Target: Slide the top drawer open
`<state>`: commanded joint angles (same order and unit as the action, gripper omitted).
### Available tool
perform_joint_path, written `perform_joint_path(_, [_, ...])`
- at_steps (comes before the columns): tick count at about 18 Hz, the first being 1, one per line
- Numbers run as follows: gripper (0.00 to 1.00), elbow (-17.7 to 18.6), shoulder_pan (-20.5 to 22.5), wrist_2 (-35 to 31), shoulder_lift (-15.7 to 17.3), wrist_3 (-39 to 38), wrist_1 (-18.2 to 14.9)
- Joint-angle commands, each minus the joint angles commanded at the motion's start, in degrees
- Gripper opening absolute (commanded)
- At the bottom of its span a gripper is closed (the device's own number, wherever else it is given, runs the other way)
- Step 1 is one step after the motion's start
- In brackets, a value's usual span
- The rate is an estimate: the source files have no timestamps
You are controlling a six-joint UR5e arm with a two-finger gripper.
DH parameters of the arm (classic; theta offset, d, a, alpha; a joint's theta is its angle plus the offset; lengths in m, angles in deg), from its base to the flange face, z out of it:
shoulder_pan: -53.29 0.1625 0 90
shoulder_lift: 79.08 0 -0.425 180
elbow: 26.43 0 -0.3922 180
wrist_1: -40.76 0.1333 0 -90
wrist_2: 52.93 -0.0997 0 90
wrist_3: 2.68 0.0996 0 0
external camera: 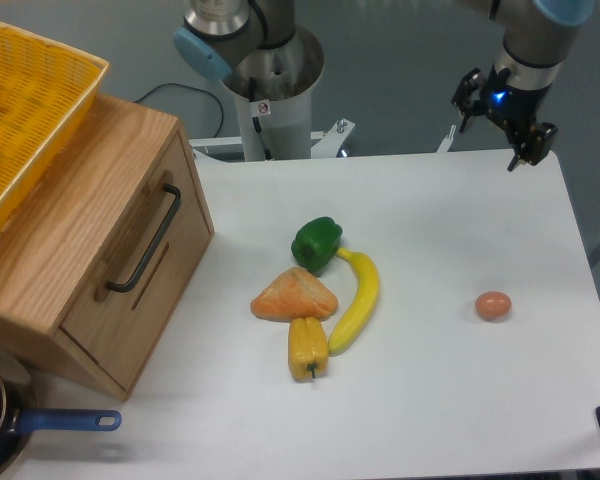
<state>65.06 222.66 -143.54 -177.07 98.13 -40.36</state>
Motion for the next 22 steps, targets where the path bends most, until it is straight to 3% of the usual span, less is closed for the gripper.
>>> perform_joint_path(15, [1.0, 1.8, -1.3, -0.2, 0.0, -3.9, -0.3])
perform_joint_path(22, [1.0, 1.8, -2.2, 0.4, -0.1, -12.2, -0.8])
